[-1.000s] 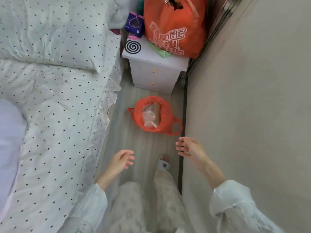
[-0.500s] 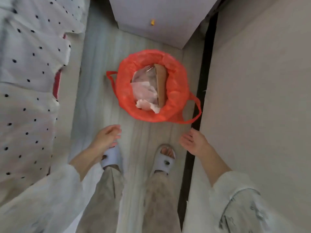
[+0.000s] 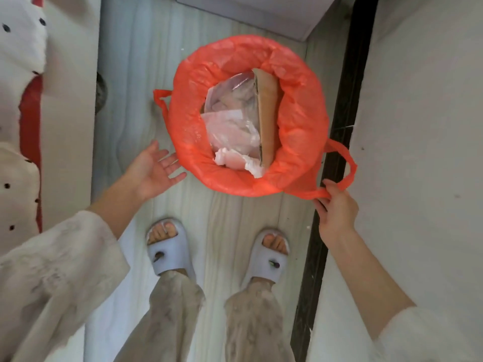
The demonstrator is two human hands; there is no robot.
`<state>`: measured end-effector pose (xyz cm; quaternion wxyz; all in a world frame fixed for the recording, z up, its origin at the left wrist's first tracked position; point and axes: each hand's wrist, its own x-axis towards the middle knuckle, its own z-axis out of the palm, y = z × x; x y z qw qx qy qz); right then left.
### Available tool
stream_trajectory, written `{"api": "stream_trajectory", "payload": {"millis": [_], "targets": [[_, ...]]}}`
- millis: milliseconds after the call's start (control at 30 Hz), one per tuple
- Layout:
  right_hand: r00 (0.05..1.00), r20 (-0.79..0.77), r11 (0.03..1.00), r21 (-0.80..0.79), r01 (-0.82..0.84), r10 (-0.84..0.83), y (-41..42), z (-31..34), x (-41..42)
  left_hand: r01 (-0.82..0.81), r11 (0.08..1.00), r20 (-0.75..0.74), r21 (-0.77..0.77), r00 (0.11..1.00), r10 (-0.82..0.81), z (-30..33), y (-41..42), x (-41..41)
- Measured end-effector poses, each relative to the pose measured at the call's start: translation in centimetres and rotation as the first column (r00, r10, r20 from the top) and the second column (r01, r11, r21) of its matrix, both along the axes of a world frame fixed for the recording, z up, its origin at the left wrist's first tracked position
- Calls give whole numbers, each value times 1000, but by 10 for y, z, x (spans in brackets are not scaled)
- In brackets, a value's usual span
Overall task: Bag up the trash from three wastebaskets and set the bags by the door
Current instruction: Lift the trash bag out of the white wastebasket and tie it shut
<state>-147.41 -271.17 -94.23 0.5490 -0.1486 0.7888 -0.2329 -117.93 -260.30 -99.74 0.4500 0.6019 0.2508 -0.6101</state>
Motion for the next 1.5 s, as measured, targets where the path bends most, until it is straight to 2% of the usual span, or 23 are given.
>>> {"api": "stream_trajectory", "payload": {"millis": [100, 200, 400, 500, 600, 767, 867, 967, 1033, 1100, 1233, 1333, 1400, 1500], "targets": [[996, 49, 996, -47, 74, -72, 10, 22, 3, -84, 996, -10, -6, 996, 84, 4, -6, 5], [992, 86, 993, -77, 95, -88, 12, 38, 8, -91, 996, -3, -11, 996, 91, 12, -16, 7], [993, 108, 990, -133, -34, 49, 8, 58, 25, 129, 988, 164, -78, 980, -115, 27, -31, 7], [990, 110, 987, -144, -69, 85, 5, 64, 31, 199, 978, 311, -56, 935, -172, 31, -26, 9], [989, 69, 977, -176, -119, 133, 1, 77, 35, 228, 973, 476, 37, 852, -218, 48, -26, 8], [977, -40, 957, -196, -213, 209, -2, 111, 40, 259, 958, 582, 119, 764, -279, 87, -26, 0], [936, -109, 927, -144, -347, 334, -9, 133, 44, 356, 921, 546, 155, 746, -381, 114, -32, -1], [907, -24, 904, -63, -422, 422, -21, 144, 49, 487, 854, 491, 182, 708, -508, 139, -43, 4], [913, 49, 914, -41, -403, 405, -29, 147, 53, 557, 809, 457, 190, 679, -575, 150, -51, 8], [931, 150, 942, -13, -334, 332, -38, 148, 56, 539, 827, 412, 160, 725, -552, 159, -59, 8], [934, 301, 950, 183, -253, 191, -34, 141, 53, 456, 880, 280, 133, 834, -474, 166, -51, -1], [935, 289, 918, 274, -287, 206, -8, 136, 46, 449, 872, 186, 193, 856, -482, 168, -26, -15], [949, 269, 919, 308, -247, 165, 4, 135, 39, 430, 874, 126, 226, 877, -464, 166, -12, -18], [976, 216, 928, 356, -115, 38, 11, 132, 22, 259, 933, 61, 250, 957, -282, 165, 2, -12]]}}
